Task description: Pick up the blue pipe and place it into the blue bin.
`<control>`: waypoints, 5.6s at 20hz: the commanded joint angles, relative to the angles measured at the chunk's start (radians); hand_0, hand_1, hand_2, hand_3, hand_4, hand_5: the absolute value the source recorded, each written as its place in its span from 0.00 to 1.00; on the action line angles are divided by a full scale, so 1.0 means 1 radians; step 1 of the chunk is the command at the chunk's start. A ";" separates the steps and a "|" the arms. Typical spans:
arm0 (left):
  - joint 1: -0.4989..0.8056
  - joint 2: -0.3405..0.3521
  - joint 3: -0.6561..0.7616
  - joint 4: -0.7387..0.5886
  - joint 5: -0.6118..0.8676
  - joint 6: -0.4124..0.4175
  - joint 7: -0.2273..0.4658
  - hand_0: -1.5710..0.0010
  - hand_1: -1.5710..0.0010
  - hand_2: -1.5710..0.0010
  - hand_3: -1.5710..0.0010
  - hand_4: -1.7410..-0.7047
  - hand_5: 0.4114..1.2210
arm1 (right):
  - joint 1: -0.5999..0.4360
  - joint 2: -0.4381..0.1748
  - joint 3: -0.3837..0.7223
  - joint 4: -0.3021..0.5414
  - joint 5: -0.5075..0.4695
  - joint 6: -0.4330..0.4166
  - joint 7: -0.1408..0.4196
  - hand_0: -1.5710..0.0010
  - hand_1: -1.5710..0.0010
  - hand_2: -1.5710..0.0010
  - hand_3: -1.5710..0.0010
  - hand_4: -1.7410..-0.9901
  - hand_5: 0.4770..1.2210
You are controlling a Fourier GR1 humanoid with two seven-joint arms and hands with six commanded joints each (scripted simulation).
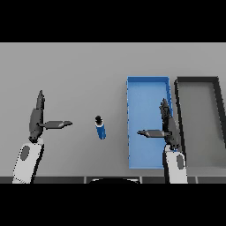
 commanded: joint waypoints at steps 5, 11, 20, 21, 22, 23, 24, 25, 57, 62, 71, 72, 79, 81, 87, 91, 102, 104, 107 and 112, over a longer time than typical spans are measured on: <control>-0.032 -0.013 -0.004 0.023 -0.007 0.006 0.008 1.00 1.00 1.00 1.00 0.75 0.22 | -0.032 -0.013 -0.019 0.026 -0.011 0.003 0.012 1.00 1.00 1.00 1.00 0.71 0.20; 0.017 0.136 -0.063 0.045 -0.038 -0.232 -0.150 1.00 1.00 1.00 1.00 0.75 0.22 | 0.061 -0.159 0.058 -0.083 0.155 0.041 -0.121 1.00 1.00 1.00 1.00 0.73 0.20; 0.070 0.212 -0.150 -0.065 -0.001 -0.433 -0.153 1.00 1.00 1.00 1.00 0.67 0.15 | 0.050 -0.162 0.068 -0.083 0.167 0.043 -0.096 1.00 1.00 1.00 1.00 0.75 0.19; 0.071 0.201 -0.173 -0.078 -0.007 -0.445 -0.143 1.00 1.00 1.00 1.00 0.65 0.14 | 0.054 -0.164 0.066 -0.089 0.162 0.046 -0.100 1.00 1.00 1.00 1.00 0.75 0.19; 0.068 0.186 -0.203 -0.092 -0.014 -0.458 -0.113 1.00 1.00 1.00 1.00 0.62 0.12 | 0.056 -0.169 0.062 -0.090 0.157 0.050 -0.105 1.00 1.00 1.00 1.00 0.76 0.19; 0.077 0.186 -0.223 -0.111 -0.025 -0.464 -0.097 1.00 1.00 1.00 1.00 0.61 0.11 | 0.060 -0.171 0.065 -0.094 0.168 0.045 -0.101 1.00 1.00 1.00 1.00 0.77 0.19; 0.075 0.175 -0.245 -0.123 -0.046 -0.461 -0.090 1.00 1.00 1.00 1.00 0.59 0.09 | 0.055 -0.170 0.062 -0.095 0.156 0.051 -0.095 1.00 1.00 1.00 1.00 0.75 0.19; 0.081 0.165 -0.262 -0.135 -0.060 -0.457 -0.084 1.00 1.00 1.00 1.00 0.59 0.08 | 0.061 -0.166 0.064 -0.094 0.157 0.049 -0.089 1.00 1.00 1.00 1.00 0.74 0.19; -0.107 -0.279 -0.379 0.189 -0.149 -0.388 -0.165 0.25 0.21 0.18 0.19 0.18 0.84 | 0.079 -0.165 0.054 -0.092 0.151 0.052 -0.100 1.00 1.00 1.00 1.00 0.68 0.24; -0.102 -0.310 -0.378 0.159 -0.193 -0.363 -0.212 0.08 0.07 0.06 0.06 0.25 0.95 | 0.065 -0.161 0.048 -0.084 0.140 0.052 -0.103 1.00 1.00 1.00 1.00 0.70 0.21; -0.165 -0.338 -0.353 -0.020 -0.169 -0.405 -0.158 0.01 0.01 0.01 0.01 0.27 0.99 | 0.060 -0.168 0.052 -0.078 0.170 0.040 -0.105 1.00 1.00 1.00 1.00 0.74 0.22; -0.177 -0.342 -0.351 -0.037 -0.165 -0.412 -0.137 0.01 0.01 0.01 0.01 0.27 0.99 | 0.061 -0.171 0.051 -0.088 0.169 0.040 -0.094 1.00 1.00 1.00 1.00 0.75 0.22; -0.166 -0.354 -0.353 -0.066 -0.194 -0.444 -0.084 0.00 0.00 0.00 0.00 0.27 1.00 | 0.129 -0.161 0.053 -0.122 0.191 0.011 -0.133 1.00 1.00 1.00 1.00 0.80 0.22; -0.159 -0.364 -0.352 -0.057 -0.209 -0.445 -0.085 0.00 0.00 0.00 0.00 0.27 1.00 | 0.208 -0.121 0.074 -0.188 0.244 -0.051 -0.131 1.00 1.00 1.00 1.00 0.80 0.22; -0.170 -0.382 -0.336 -0.040 -0.229 -0.475 -0.087 0.00 0.00 0.00 0.00 0.26 1.00 | 0.344 -0.050 0.112 -0.358 0.275 -0.111 -0.129 1.00 1.00 0.97 1.00 0.73 0.23; -0.170 -0.410 -0.330 -0.042 -0.245 -0.477 -0.067 0.00 0.00 0.00 0.00 0.26 1.00 | 0.297 -0.113 0.140 -0.491 0.042 0.090 -0.018 1.00 0.98 0.92 1.00 0.70 0.17; -0.155 -0.414 -0.301 -0.074 -0.283 -0.520 -0.059 0.00 0.00 0.00 0.00 0.26 1.00 | -0.125 -0.247 0.267 -0.530 -0.095 0.276 0.360 1.00 1.00 0.97 1.00 0.59 0.11; -0.155 -0.422 -0.296 -0.063 -0.284 -0.534 -0.060 0.00 0.00 0.00 0.00 0.26 1.00 | -0.188 -0.238 0.290 -0.520 -0.123 0.293 0.405 1.00 1.00 0.97 1.00 0.59 0.11; -0.179 -0.434 -0.270 -0.045 -0.283 -0.550 -0.066 0.00 0.00 0.00 0.00 0.27 1.00 | -0.271 -0.213 0.321 -0.494 -0.147 0.312 0.435 1.00 1.00 0.97 1.00 0.63 0.10; -0.165 -0.454 -0.254 -0.033 -0.278 -0.588 -0.048 0.00 0.00 0.00 0.00 0.26 1.00 | -0.418 -0.191 0.349 -0.421 -0.149 0.340 0.510 0.99 0.99 0.95 1.00 0.71 0.08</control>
